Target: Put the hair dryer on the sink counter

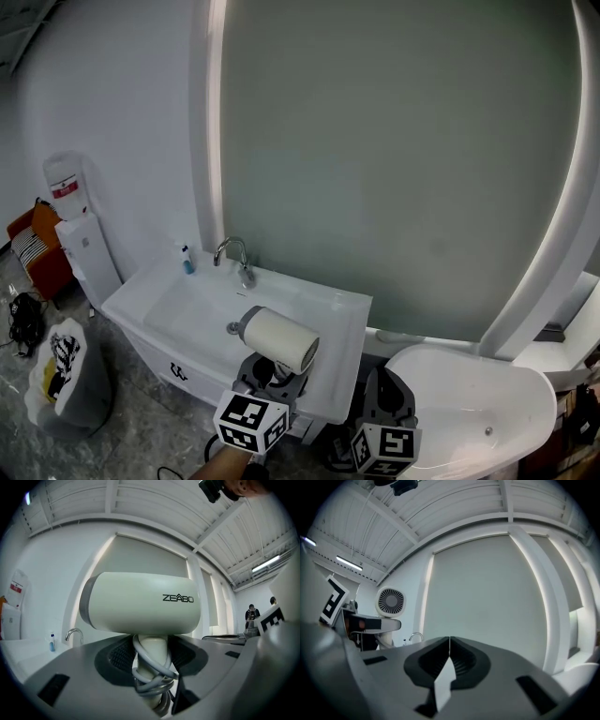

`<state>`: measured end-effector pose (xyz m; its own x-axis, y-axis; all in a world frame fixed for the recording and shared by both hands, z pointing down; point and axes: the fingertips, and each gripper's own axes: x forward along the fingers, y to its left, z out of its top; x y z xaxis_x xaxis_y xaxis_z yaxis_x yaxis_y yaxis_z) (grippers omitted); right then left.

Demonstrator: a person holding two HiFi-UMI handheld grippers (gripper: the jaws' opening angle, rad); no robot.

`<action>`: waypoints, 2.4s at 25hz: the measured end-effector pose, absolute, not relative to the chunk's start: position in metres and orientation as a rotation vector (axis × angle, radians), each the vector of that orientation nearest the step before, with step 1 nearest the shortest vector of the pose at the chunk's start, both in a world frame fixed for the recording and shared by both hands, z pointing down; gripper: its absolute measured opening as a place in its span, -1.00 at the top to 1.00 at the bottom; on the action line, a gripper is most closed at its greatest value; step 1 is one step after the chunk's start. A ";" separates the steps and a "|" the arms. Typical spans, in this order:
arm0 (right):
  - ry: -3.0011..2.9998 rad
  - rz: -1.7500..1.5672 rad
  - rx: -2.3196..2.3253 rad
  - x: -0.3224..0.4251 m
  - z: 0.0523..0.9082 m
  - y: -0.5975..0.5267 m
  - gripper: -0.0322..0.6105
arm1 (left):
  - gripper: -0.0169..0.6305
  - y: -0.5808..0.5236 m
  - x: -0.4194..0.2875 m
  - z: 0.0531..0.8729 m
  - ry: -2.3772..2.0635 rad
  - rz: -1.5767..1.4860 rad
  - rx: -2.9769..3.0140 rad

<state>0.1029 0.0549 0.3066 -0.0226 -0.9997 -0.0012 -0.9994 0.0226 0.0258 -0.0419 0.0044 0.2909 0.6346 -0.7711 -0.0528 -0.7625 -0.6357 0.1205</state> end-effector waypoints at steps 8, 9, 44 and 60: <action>-2.156 -0.016 2.223 0.113 0.316 -0.021 0.83 | 0.31 -0.078 -0.034 0.304 -1.241 -0.136 2.749; -2.150 -0.018 2.231 0.113 0.315 -0.032 0.83 | 0.31 -0.090 -0.034 0.304 -1.232 -0.136 2.752; -2.103 0.041 2.282 0.141 0.314 -0.162 0.83 | 0.31 -0.212 0.005 0.310 -1.127 -0.066 2.772; -2.090 0.266 2.174 0.158 0.400 -0.184 0.83 | 0.31 -0.228 0.034 0.400 -1.107 0.123 2.624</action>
